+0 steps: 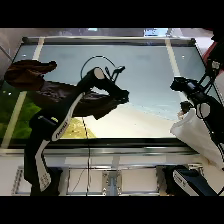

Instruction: Fold the shirts.

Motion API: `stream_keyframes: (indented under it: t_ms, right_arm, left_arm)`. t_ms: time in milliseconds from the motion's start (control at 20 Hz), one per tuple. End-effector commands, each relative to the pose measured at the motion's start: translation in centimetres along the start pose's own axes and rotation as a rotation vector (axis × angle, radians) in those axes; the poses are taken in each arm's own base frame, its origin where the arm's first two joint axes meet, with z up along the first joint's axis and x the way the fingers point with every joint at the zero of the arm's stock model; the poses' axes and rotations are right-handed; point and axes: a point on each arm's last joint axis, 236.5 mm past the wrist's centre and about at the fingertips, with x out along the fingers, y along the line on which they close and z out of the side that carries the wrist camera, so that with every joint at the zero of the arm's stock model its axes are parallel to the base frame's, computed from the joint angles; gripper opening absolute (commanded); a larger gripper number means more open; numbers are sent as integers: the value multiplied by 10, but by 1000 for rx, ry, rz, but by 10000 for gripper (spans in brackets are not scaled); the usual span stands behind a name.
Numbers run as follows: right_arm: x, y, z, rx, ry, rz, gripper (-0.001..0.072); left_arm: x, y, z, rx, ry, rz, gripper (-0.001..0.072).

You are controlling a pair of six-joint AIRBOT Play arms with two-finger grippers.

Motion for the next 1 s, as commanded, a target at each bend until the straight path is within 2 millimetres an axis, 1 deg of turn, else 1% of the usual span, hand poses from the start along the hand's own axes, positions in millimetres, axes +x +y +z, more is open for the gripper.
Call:
stream_keyframes:
  t_ms: [0,50,100,150,200,250,300,350,400,450,500,550,600,650,700,750,800,850,900,950]
  right_arm:
    - [-1,-8,13,-117,-50,-35,359]
    - [-1,-12,13,-114,-51,-44,360]
    - [-1,-20,14,-107,-53,-59,360]
    - [-2,-28,14,-98,-50,-77,359]
    - [-3,-37,11,-70,-36,-95,360]
    - [-3,-44,4,-19,-6,-104,361]
    - [-4,-48,-9,43,48,-104,362]
    - [-6,-49,-26,93,121,-99,366]
    - [-9,-47,-43,120,194,-92,387]
    - [-13,-42,-63,135,278,-78,387]
    - [-19,-31,-81,158,363,-48,388]
    - [-27,-15,-99,183,449,4,413]
    - [-38,10,-117,204,546,92,440]
    - [-49,35,-132,202,620,183,440]
    - [-58,57,-147,216,679,254,440]
    - [-64,72,-161,255,717,290,440]
    - [-67,86,-177,337,755,302,447]
    - [-70,98,-195,427,792,300,513]
    - [-73,106,-211,503,819,293,536]
    - [-74,114,-225,568,830,288,537]
  left_arm:
    - [66,-102,-11,166,-29,-53,12]
    - [74,-117,-15,185,-32,-65,12]
    - [79,-128,-18,196,-33,-76,13]
    - [80,-134,-18,208,-38,-79,14]
    - [76,-134,-12,224,-52,-70,15]
    - [65,-130,2,243,-85,-50,80]
    - [45,-123,23,267,-133,-17,335]
    - [19,-115,47,272,-190,14,609]
    - [-11,-107,67,265,-241,35,712]
    - [-44,-94,84,251,-298,57,710]
    - [-76,-78,97,235,-346,86,710]
    - [-107,-59,106,211,-385,116,709]
    - [-134,-40,111,179,-410,142,709]
    - [-157,-17,111,143,-421,169,709]
    - [-173,7,108,99,-416,198,708]
    - [-185,31,100,36,-402,213,708]
    - [-193,52,90,-24,-380,223,708]
    - [-196,72,76,-88,-343,226,708]
    - [-199,87,62,-132,-305,229,708]
    - [-201,98,48,-164,-267,229,708]
